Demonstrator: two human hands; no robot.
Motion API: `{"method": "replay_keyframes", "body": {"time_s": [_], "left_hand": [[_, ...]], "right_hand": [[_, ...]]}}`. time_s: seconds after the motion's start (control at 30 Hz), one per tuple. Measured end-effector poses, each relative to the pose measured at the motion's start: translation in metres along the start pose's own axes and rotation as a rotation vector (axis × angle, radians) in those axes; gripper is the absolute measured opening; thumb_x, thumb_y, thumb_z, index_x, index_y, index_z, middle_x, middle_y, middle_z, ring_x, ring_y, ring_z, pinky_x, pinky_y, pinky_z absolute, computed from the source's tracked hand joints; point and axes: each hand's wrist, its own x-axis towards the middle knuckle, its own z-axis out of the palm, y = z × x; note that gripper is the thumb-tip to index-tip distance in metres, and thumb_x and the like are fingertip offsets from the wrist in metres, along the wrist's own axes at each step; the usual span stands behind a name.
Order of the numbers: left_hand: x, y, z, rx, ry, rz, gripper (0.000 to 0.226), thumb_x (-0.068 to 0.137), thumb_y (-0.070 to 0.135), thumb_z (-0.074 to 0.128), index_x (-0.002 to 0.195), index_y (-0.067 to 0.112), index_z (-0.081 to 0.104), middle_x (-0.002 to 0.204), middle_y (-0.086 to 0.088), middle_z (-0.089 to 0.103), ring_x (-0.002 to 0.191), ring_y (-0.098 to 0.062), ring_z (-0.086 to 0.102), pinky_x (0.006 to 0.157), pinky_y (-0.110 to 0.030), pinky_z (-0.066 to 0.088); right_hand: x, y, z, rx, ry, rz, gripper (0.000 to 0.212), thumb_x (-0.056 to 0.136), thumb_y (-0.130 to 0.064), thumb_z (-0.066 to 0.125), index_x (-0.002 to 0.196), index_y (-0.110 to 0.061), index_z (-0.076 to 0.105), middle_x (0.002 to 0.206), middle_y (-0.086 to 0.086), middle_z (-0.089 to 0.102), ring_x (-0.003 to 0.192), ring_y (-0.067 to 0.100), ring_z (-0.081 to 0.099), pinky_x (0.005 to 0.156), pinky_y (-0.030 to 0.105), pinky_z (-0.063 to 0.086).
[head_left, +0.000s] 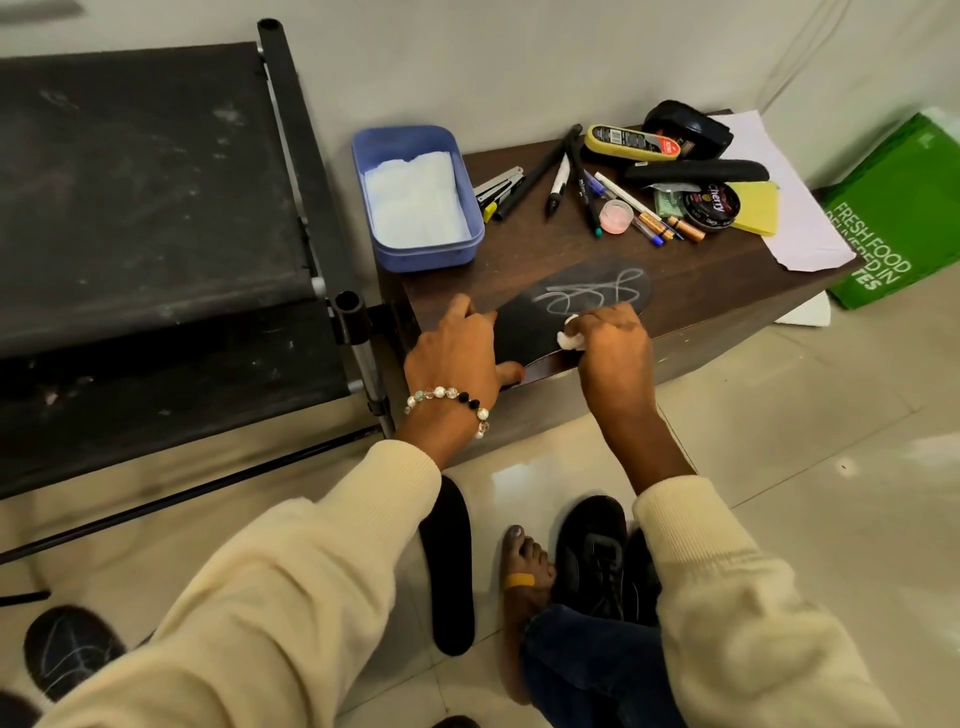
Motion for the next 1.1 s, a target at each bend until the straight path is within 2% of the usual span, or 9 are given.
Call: {"method": "replay_keyframes", "body": {"time_s": [0.1, 0.2, 0.3, 0.43, 0.53, 0.7, 0.87, 0.93, 1.1], "left_hand": [[0.000, -0.001, 0.001, -0.016, 0.009, 0.005, 0.061, 0.078, 0.046, 0.074, 0.131, 0.021, 0.055, 0.124, 0.000, 0.045, 0.101, -0.025, 0.058, 0.070, -0.031, 0.044], [0.002, -0.001, 0.002, -0.023, 0.026, 0.014, 0.058, 0.077, 0.047, 0.075, 0.127, 0.022, 0.058, 0.122, 0.001, 0.046, 0.098, -0.025, 0.059, 0.068, -0.031, 0.044], [0.002, -0.003, 0.001, -0.012, 0.005, 0.018, 0.059, 0.077, 0.049, 0.074, 0.128, 0.023, 0.057, 0.122, 0.001, 0.045, 0.099, -0.025, 0.059, 0.068, -0.031, 0.043], [0.002, -0.003, -0.001, -0.006, -0.018, 0.020, 0.064, 0.078, 0.049, 0.073, 0.133, 0.023, 0.053, 0.126, 0.001, 0.044, 0.104, -0.025, 0.057, 0.071, -0.032, 0.044], [0.002, -0.003, 0.000, -0.014, -0.010, 0.022, 0.063, 0.078, 0.047, 0.073, 0.133, 0.022, 0.053, 0.125, 0.001, 0.044, 0.104, -0.024, 0.057, 0.074, -0.032, 0.046], [0.002, -0.004, 0.003, -0.029, 0.027, 0.029, 0.056, 0.077, 0.047, 0.075, 0.125, 0.024, 0.059, 0.120, 0.002, 0.046, 0.096, -0.025, 0.060, 0.068, -0.032, 0.046], [0.002, -0.005, 0.002, -0.024, 0.009, 0.034, 0.058, 0.077, 0.049, 0.074, 0.126, 0.024, 0.058, 0.118, 0.003, 0.046, 0.094, -0.023, 0.059, 0.065, -0.030, 0.042], [0.003, -0.006, 0.002, -0.021, 0.001, 0.039, 0.058, 0.077, 0.048, 0.074, 0.127, 0.023, 0.057, 0.118, 0.002, 0.045, 0.094, -0.022, 0.058, 0.066, -0.030, 0.042], [0.003, -0.006, 0.002, -0.030, -0.002, 0.036, 0.057, 0.076, 0.049, 0.075, 0.125, 0.024, 0.058, 0.119, 0.003, 0.045, 0.092, -0.022, 0.059, 0.064, -0.030, 0.041]], "right_hand": [[-0.002, -0.015, 0.002, -0.004, -0.008, -0.064, 0.030, 0.088, -0.007, 0.059, 0.118, -0.004, 0.062, 0.121, 0.014, 0.060, 0.119, 0.026, 0.046, 0.095, 0.032, 0.040], [-0.004, -0.027, 0.008, 0.064, 0.035, -0.162, 0.021, 0.081, -0.003, 0.067, 0.102, 0.002, 0.069, 0.104, 0.019, 0.067, 0.103, 0.034, 0.057, 0.078, 0.036, 0.048], [0.003, -0.020, 0.006, 0.026, -0.009, -0.153, 0.031, 0.085, -0.006, 0.062, 0.116, -0.003, 0.064, 0.117, 0.015, 0.063, 0.114, 0.029, 0.050, 0.089, 0.035, 0.042], [0.014, -0.007, 0.001, 0.018, 0.012, -0.013, 0.037, 0.087, -0.006, 0.059, 0.124, -0.008, 0.059, 0.127, 0.012, 0.059, 0.124, 0.024, 0.044, 0.105, 0.032, 0.032], [0.012, -0.015, -0.003, 0.002, 0.000, -0.014, 0.034, 0.090, -0.007, 0.055, 0.124, -0.008, 0.058, 0.126, 0.012, 0.058, 0.123, 0.024, 0.043, 0.102, 0.031, 0.033], [0.004, -0.034, 0.001, 0.046, -0.043, -0.178, 0.027, 0.092, -0.010, 0.051, 0.116, -0.005, 0.063, 0.121, 0.011, 0.062, 0.119, 0.022, 0.044, 0.091, 0.025, 0.032], [0.020, -0.026, 0.004, 0.027, -0.018, -0.083, 0.033, 0.090, -0.007, 0.055, 0.123, -0.007, 0.060, 0.126, 0.011, 0.059, 0.124, 0.024, 0.042, 0.100, 0.030, 0.033], [0.023, -0.027, 0.002, 0.024, -0.008, -0.032, 0.033, 0.091, -0.008, 0.053, 0.124, -0.007, 0.059, 0.125, 0.011, 0.058, 0.123, 0.024, 0.041, 0.098, 0.030, 0.035], [0.015, -0.031, 0.001, 0.004, -0.048, -0.124, 0.030, 0.094, -0.013, 0.050, 0.121, -0.006, 0.061, 0.125, 0.012, 0.059, 0.123, 0.024, 0.043, 0.098, 0.029, 0.035]]}}
